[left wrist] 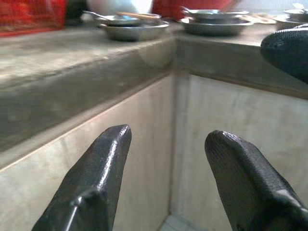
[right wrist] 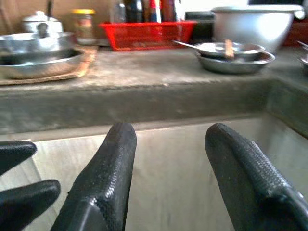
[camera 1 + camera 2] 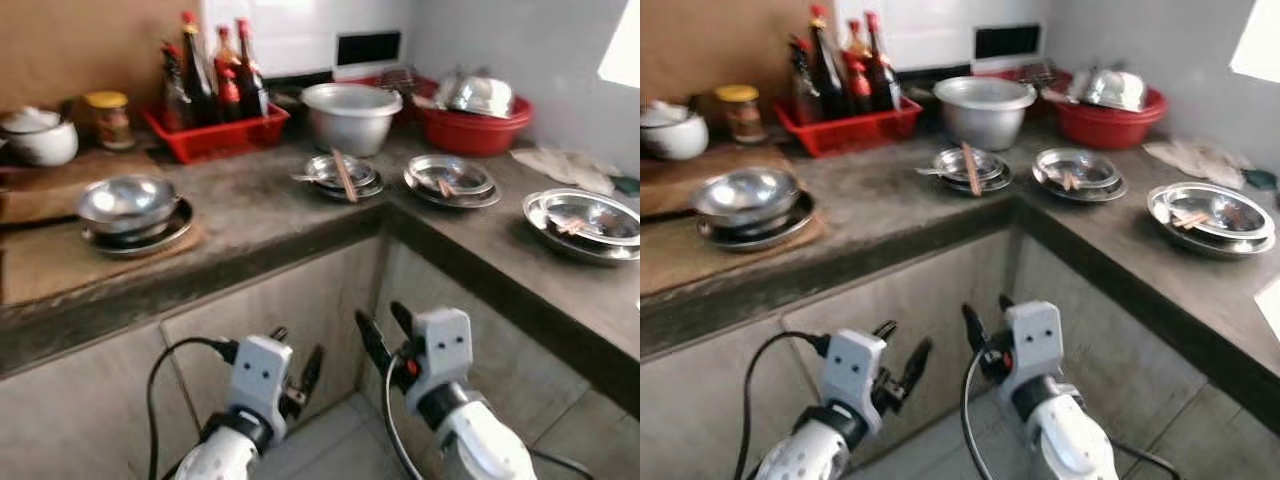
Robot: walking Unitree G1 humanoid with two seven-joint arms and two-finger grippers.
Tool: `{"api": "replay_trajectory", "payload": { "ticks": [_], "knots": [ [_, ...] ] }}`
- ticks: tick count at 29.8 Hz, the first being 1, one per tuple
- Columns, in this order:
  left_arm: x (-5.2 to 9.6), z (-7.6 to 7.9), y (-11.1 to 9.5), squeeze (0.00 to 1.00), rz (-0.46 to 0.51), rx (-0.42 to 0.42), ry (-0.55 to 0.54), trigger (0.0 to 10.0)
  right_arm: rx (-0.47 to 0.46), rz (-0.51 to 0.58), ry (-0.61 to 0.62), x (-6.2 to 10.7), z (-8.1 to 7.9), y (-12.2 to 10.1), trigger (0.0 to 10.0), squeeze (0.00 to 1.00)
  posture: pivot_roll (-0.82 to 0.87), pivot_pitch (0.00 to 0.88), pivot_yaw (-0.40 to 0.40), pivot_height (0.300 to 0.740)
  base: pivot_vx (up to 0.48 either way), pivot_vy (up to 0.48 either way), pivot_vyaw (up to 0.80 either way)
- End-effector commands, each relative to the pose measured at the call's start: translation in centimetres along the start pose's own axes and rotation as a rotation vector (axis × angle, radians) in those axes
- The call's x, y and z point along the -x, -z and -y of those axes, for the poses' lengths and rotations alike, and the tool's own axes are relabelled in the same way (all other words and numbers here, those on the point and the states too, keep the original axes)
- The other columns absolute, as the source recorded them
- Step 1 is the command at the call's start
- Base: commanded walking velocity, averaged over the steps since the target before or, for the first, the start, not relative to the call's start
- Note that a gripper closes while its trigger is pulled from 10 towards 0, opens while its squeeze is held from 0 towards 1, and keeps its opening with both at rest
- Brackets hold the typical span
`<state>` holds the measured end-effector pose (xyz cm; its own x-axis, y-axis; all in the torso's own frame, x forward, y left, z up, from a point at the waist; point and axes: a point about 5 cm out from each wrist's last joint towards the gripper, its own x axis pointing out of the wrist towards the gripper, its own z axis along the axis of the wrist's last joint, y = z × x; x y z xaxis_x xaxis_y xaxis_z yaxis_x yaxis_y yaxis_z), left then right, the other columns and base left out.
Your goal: Kitchen organization
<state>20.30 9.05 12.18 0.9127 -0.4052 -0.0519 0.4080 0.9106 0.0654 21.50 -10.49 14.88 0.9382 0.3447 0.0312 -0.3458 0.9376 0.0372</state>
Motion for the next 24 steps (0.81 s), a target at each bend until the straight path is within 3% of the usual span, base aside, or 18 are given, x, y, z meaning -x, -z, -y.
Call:
{"api": "replay_trajectory", "payload": {
  "ticks": [1, 11, 15, 24],
  "knots": [
    [-0.23, 0.63, -0.27, 0.00, 0.010, 0.006, 0.026, 10.0, 0.011, 0.000, 0.020, 0.06, 0.57, 0.00, 10.0, 0.00, 0.03, 0.000, -0.043, 0.740, 0.000, 0.000, 0.80],
    [-0.35, 0.58, -0.41, 0.00, 0.012, 0.002, 0.021, 10.0, 0.016, 0.010, 0.017, -0.27, 0.59, -0.15, 10.0, 0.00, 0.03, 0.000, -0.046, 0.740, 0.000, 0.000, 0.80],
    [-0.36, 0.55, -0.30, 0.00, 0.009, 0.005, 0.021, 10.0, 0.018, 0.013, 0.016, -0.43, 0.64, -0.21, 10.0, 0.00, 0.04, 0.000, -0.045, 0.740, 0.000, 0.443, 0.80],
    [-0.68, 0.47, -0.48, 0.00, 0.021, -0.012, 0.023, 10.0, 0.020, 0.027, 0.019, -0.82, 0.73, -0.43, 10.0, 0.00, 0.04, 0.000, -0.047, 0.740, 0.000, 0.000, 0.77]
  ]
}}
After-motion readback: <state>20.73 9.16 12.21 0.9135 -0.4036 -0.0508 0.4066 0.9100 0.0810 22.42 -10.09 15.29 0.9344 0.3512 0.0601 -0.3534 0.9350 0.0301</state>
